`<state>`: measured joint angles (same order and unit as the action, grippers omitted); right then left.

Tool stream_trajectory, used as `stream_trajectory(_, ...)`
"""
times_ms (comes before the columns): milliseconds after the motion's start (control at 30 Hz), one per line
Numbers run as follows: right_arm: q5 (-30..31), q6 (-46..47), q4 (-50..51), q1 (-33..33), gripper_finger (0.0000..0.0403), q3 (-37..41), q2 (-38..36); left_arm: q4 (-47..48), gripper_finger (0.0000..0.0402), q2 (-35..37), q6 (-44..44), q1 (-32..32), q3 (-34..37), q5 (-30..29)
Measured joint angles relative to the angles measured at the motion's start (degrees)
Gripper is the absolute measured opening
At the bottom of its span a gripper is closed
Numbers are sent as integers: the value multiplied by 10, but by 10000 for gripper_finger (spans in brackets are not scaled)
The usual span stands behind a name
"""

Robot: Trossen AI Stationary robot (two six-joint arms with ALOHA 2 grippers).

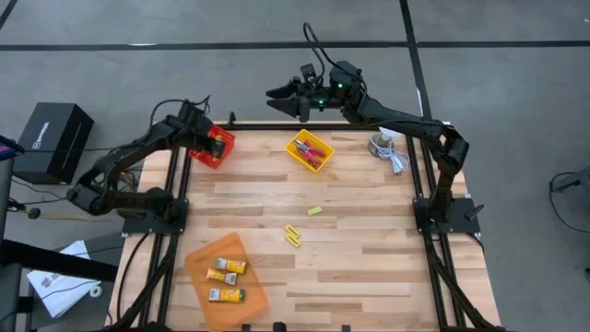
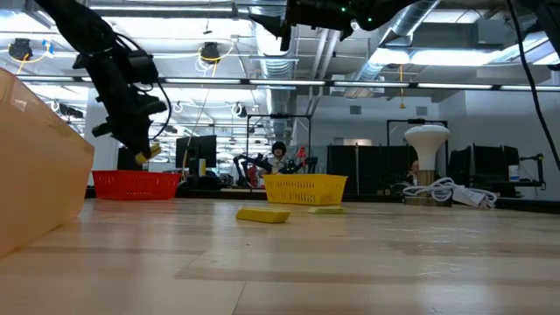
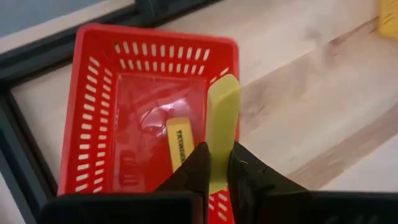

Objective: Pick & Place School Supplies
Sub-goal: Put the yellow eraser into the red bin

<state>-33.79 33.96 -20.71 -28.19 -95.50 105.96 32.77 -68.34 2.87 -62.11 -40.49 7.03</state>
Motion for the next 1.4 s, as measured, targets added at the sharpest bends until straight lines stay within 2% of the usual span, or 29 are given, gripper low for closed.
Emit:
stream_trajectory(467,-13,2,-10,6,281,0,0,-9,23,-74,6,46,0,-118)
stream_trajectory(767,-25,3,-10,6,281,0,0,-9,25,-93,10,49,0,-129)
stream_trajectory(867,-25,3,-10,5,281,0,0,-9,47,-93,10,49,0,-128)
stream_trajectory(1233,-38,6,-12,5,281,0,0,-8,173,-89,20,48,0,-120)
stream_trajectory(1300,-39,6,-14,5,281,0,0,-10,187,-79,44,48,0,-95)
stream_trajectory(1400,-46,3,-16,5,281,1,-10,-30,194,-45,67,49,0,-21)
